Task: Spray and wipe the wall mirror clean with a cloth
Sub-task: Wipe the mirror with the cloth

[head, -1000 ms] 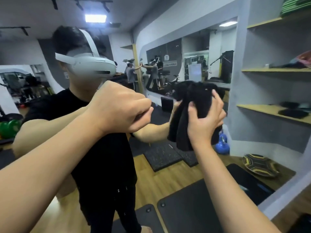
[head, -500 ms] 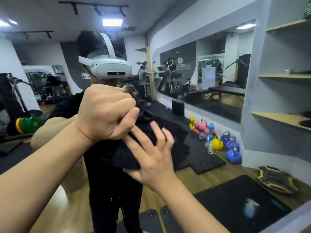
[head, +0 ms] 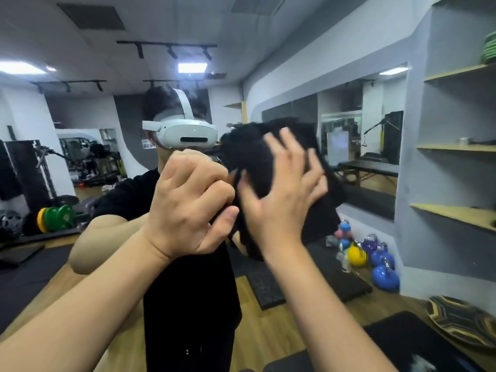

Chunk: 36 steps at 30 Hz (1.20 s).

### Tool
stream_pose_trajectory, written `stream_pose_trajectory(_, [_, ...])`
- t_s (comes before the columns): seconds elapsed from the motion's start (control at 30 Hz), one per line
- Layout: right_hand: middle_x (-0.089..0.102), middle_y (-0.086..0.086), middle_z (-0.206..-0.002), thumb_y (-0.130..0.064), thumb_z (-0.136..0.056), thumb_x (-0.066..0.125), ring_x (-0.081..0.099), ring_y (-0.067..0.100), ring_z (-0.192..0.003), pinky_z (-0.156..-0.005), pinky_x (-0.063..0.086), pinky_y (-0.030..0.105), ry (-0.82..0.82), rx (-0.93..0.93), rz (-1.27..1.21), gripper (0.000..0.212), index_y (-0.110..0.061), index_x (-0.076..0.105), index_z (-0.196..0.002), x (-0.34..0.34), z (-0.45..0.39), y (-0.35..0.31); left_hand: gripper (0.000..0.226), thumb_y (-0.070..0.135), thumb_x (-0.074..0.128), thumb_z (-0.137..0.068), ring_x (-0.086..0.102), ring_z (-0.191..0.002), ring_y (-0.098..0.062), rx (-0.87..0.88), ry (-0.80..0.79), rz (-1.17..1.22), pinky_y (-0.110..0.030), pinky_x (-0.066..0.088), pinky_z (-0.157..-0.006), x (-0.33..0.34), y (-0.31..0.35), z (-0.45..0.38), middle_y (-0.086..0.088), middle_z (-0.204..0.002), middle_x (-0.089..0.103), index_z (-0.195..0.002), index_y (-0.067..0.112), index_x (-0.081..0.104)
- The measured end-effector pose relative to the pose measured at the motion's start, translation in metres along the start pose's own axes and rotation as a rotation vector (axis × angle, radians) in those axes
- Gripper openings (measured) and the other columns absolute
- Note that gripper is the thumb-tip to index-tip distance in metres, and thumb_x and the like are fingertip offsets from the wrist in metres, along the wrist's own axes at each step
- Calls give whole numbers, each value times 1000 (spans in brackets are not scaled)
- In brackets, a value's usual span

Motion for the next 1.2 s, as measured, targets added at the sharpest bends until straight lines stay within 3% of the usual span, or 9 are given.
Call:
stream_pose_trajectory(0.07, [42,-8,-156,-47,-80,49,31,38,-142,-111,23,59,-110,-243,41,62,-28,56,-139,8,33,-15,30,38,38,-102,53,-104,-35,-24,43,-44,-51,42,-96,-2,-1,1,-8,-110,53,-99,12,54])
stream_pose_trajectory(0.23, [45,-6,-156,-47,-83,53,40,42,-136,-101,35,61,-189,-605,91,59,-27,55,-139,7,25,5,36,43,36,-102,54,-120,-35,15,45,-54,-51,35,-107,-1,0,4,-10,-126,52,-116,13,51])
stream_pose_trajectory(0.3, [46,-6,-155,-49,-80,60,41,39,-135,-101,35,59,-147,-556,111,65,-28,55,-141,-1,-14,19,34,42,38,-102,53,-121,-35,-10,33,-64,-48,34,-109,1,-1,3,-9,-129,53,-118,14,50])
stream_pose_trajectory(0.53, [40,-12,-154,-49,-89,55,35,32,-138,-110,26,58,131,94,-23,55,-28,50,-139,-7,-108,3,33,42,39,-102,51,-126,-31,14,-17,-153,-38,23,-117,5,0,-2,-9,-133,52,-119,15,48])
stream_pose_trajectory(0.6, [42,-9,-154,-49,-86,53,35,36,-138,-109,27,58,108,-2,13,58,-29,50,-140,2,-96,-26,34,43,39,-103,51,-127,-32,2,-23,-149,-40,25,-115,5,0,-3,-9,-134,51,-120,15,48])
stream_pose_trajectory(0.7, [46,-5,-154,-42,-87,59,37,40,-136,-105,32,59,22,-371,85,55,-27,55,-141,16,-66,-57,34,42,42,-103,51,-122,-32,-94,13,-88,-47,33,-106,-1,-3,-4,-10,-133,51,-121,14,48])
stream_pose_trajectory(0.83, [45,-8,-154,-50,-84,51,38,38,-137,-102,33,56,-78,-612,78,62,-29,55,-142,8,-89,-44,32,41,42,-102,51,-121,-31,-86,48,-142,-48,32,-101,-15,-1,-27,-8,-133,52,-119,16,50])
stream_pose_trajectory(1.07, [41,-11,-152,-51,-90,52,36,32,-134,-106,26,51,100,-73,5,52,-30,51,-137,-11,-195,-27,25,33,53,-93,48,-121,-27,-54,83,-234,-55,34,-91,-31,-25,-77,-3,-128,52,-114,19,51])
stream_pose_trajectory(1.2, [44,-8,-153,-51,-83,54,37,37,-135,-108,28,57,55,-205,51,60,-30,52,-139,3,-160,-68,24,34,46,-97,51,-116,-29,-67,159,-250,-50,30,-93,-38,-33,-94,-7,-124,56,-112,16,52])
Point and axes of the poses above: each hand's wrist, its own z-axis away from the middle knuckle, its own x-axis out of the palm, y = z × x, the point moved 3 cm from there along -z, towards the middle knuckle
